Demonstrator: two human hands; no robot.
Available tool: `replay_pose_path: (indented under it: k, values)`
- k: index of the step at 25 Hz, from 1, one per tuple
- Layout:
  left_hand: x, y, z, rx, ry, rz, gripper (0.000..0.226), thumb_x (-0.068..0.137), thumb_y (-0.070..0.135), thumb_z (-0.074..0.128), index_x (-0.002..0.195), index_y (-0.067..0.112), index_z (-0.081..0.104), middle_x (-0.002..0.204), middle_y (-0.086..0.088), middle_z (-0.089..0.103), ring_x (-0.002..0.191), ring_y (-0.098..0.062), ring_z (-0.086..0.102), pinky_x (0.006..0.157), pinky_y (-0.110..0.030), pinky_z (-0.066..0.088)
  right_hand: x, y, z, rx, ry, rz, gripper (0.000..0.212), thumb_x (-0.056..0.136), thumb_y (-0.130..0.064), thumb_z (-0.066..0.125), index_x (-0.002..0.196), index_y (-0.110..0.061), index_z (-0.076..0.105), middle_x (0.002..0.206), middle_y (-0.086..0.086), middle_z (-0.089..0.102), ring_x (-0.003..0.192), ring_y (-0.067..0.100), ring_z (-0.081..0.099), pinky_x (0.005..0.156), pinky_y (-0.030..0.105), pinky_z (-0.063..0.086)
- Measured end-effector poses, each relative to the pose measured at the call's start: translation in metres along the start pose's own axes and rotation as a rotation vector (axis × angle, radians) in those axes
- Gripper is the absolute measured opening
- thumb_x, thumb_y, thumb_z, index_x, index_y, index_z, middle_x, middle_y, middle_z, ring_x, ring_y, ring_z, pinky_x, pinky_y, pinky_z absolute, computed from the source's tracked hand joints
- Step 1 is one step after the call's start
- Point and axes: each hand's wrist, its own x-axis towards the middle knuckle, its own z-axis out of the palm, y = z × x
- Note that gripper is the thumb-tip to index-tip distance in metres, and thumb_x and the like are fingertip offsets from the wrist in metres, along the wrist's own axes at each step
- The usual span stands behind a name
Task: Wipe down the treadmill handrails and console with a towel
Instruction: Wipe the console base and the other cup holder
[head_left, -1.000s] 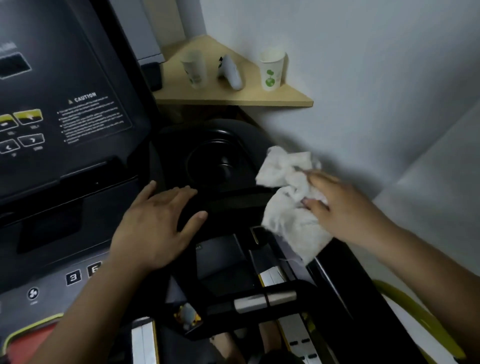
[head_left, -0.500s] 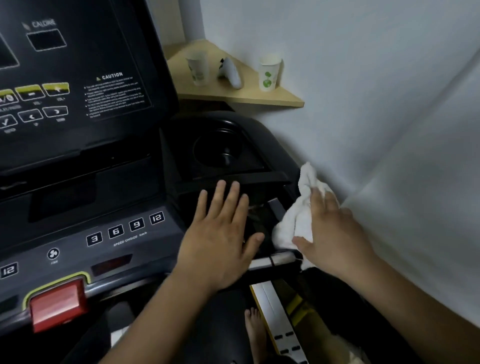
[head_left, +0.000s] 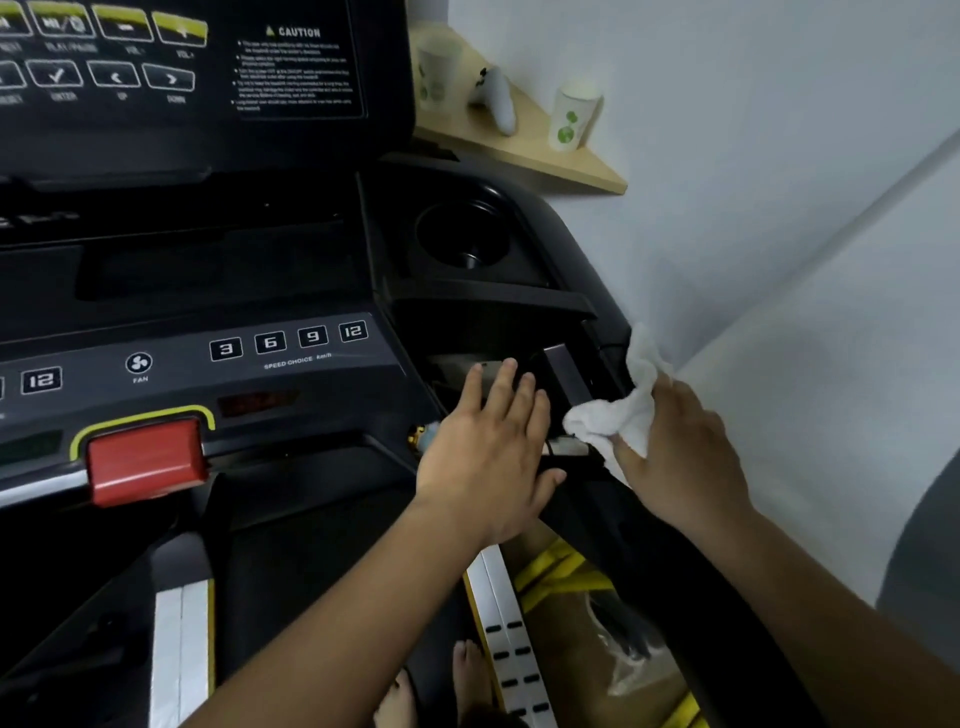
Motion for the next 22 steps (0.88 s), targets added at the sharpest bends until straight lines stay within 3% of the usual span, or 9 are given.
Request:
replay_pose_path:
  k: [4,7,11,15,19,22]
  values:
    - [0.002,0.004,0.001,0.015,-0.010,-0.024,0.080,0.099,0.062,0.017,0.156,0.007,0.004,0.164,-0.017,0.008,0.151,-0.037,-0.004,0.121,-0.056,0.000,0.074,-0.024,0.001,0.123,-0.141,0.093,0.086,0.082,-0.061,0.060,0.144,-0.013,0.025,0.134,0.015,0.051,0.116,0.036,0.055,0.091,0.041,0.046]
    - [0.002,0.002,-0.002,0.029,-0.024,-0.042,0.081,0.098,0.064,0.017,0.156,0.008,0.007,0.164,-0.015,0.011,0.151,-0.035,-0.002,0.121,-0.055,0.001,0.097,-0.037,0.000,0.208,-0.098,0.071,0.086,0.080,-0.059,0.063,0.143,-0.014,0.027,0.134,0.014,0.051,0.117,0.035,0.053,0.091,0.040,0.044]
    - [0.002,0.017,0.003,0.017,-0.008,-0.061,0.078,0.097,0.062,0.026,0.155,0.011,0.018,0.162,-0.015,0.019,0.151,-0.035,0.010,0.121,-0.055,0.004,0.042,-0.009,-0.010,0.135,-0.144,0.000,0.092,0.080,-0.050,0.065,0.150,-0.016,0.015,0.145,0.015,0.039,0.122,0.038,0.047,0.096,0.043,0.042]
    - [0.014,0.051,0.016,-0.017,-0.009,-0.037,0.073,0.093,0.057,0.043,0.151,0.013,0.032,0.159,-0.014,0.028,0.142,-0.035,0.033,0.120,-0.053,0.016,-0.030,0.020,-0.014,0.011,-0.119,-0.002,0.090,0.083,-0.054,0.061,0.149,-0.018,0.011,0.145,0.012,0.039,0.116,0.035,0.051,0.085,0.039,0.048]
    - [0.020,0.054,0.016,-0.035,0.004,-0.041,0.071,0.089,0.054,0.047,0.145,0.013,0.040,0.152,-0.012,0.041,0.125,-0.031,0.050,0.113,-0.047,0.033,0.038,0.011,-0.012,0.294,-0.325,0.067,0.099,0.076,-0.059,0.068,0.148,-0.018,0.015,0.140,0.009,0.047,0.118,0.030,0.054,0.087,0.038,0.048]
    - [0.019,0.055,0.013,-0.035,0.015,-0.036,0.066,0.085,0.050,0.038,0.139,0.012,0.044,0.138,-0.007,0.053,0.111,-0.028,0.056,0.108,-0.044,0.037,0.087,-0.006,-0.007,0.441,-0.300,0.070,0.102,0.072,-0.066,0.065,0.149,-0.017,0.018,0.142,0.008,0.047,0.123,0.028,0.052,0.092,0.037,0.045]
